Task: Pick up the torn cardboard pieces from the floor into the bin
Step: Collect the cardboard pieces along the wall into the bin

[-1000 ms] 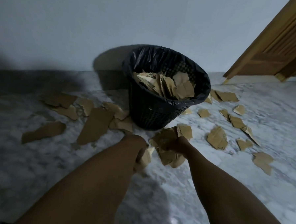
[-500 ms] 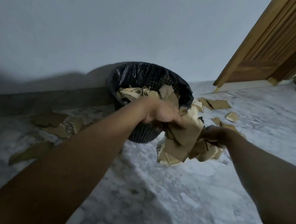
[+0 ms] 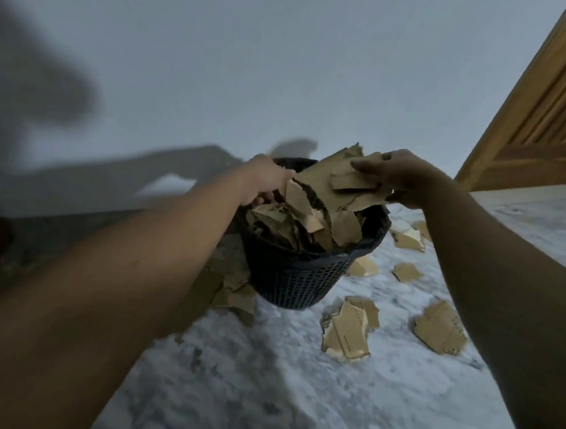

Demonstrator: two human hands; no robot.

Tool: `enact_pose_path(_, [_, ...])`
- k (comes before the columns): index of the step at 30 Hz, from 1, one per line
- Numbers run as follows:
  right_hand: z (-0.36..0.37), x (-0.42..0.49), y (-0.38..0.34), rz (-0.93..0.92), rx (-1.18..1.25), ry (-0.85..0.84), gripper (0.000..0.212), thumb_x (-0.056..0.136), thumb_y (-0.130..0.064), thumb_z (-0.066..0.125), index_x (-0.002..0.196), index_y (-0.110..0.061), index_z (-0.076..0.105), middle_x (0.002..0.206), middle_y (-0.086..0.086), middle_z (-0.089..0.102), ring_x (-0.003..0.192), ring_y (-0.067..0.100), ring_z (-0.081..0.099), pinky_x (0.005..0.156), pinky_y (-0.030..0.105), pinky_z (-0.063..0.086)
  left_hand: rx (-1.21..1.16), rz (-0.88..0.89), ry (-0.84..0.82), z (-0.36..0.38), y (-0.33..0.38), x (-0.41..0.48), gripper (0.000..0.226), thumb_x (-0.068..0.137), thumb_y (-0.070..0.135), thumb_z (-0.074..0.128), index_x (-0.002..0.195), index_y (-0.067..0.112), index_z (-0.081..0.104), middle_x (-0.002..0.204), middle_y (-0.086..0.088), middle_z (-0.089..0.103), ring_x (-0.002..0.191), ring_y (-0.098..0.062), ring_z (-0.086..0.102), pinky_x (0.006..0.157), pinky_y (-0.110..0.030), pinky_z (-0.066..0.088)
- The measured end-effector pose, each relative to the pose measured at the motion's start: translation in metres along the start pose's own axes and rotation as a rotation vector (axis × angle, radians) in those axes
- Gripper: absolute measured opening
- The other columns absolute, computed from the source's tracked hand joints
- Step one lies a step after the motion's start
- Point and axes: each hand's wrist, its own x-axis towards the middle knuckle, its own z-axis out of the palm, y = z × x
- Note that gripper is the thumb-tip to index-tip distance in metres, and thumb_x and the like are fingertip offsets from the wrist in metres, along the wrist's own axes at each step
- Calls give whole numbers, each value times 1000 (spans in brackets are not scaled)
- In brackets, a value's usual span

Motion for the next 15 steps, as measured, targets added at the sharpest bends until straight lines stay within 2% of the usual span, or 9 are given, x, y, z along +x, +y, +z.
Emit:
enact_pose_path(3, [25,-1,-2,-96,-272,77,86,77,-50,79,135,1,42,125,19,57,113,33,57,93,47,53,106,66,176,-18,-15,4,46,94,42,58,116,2,57,103,-9,62,77,-19,53,56,-26,38])
enact_pose_path(5, [35,0,-5,-170,-294,122,83,81,-48,76,140,-1,42,136,18,52,122,32,53,93,39,48,160,68,303,-34,-29,4,51,94,40,58,125,0,55,115,-10,59,89,-21,52,71,-26,39])
enact_pose_path(8, [62,-3,-24,-315,-313,126,69,83,-45,75,135,-7,51,131,13,58,118,28,58,92,35,49,207,-12,423,-61,-65,-3,57,93,41,60,132,0,53,135,-16,57,116,-32,56,86,-33,43])
enact_pose_path(10, [91,-9,-44,-421,-333,100,58,86,-43,73,131,-10,55,125,9,62,106,23,63,91,37,53,261,-112,426,-76,-104,-7,51,92,40,62,126,2,59,128,-17,61,114,-34,59,85,-33,47])
enact_pose_path(12, [130,-23,-62,-527,-357,55,51,89,-42,69,129,-13,56,119,6,64,93,19,66,88,39,56,235,-233,371,-91,-158,-11,38,90,36,66,105,1,65,104,-18,66,99,-31,62,69,-24,47])
enact_pose_path(13, [151,-31,-68,-577,-387,27,49,90,-42,68,129,-15,56,119,6,65,94,20,67,87,41,56,211,-286,340,-96,-181,-15,38,88,37,69,99,1,64,98,-19,66,93,-29,62,65,-23,49])
enact_pose_path(14, [173,-39,-71,-625,-440,4,48,91,-42,66,129,-16,56,119,7,65,97,23,66,86,42,56,238,-323,321,-100,-205,-23,44,85,42,70,102,1,65,101,-21,67,91,-30,63,68,-27,53])
enact_pose_path(15, [195,-47,-71,-676,-510,-18,45,92,-42,63,129,-16,55,119,8,64,100,26,65,84,41,56,315,-338,301,-102,-222,-33,48,83,45,69,110,5,66,110,-21,67,95,-33,64,78,-34,56])
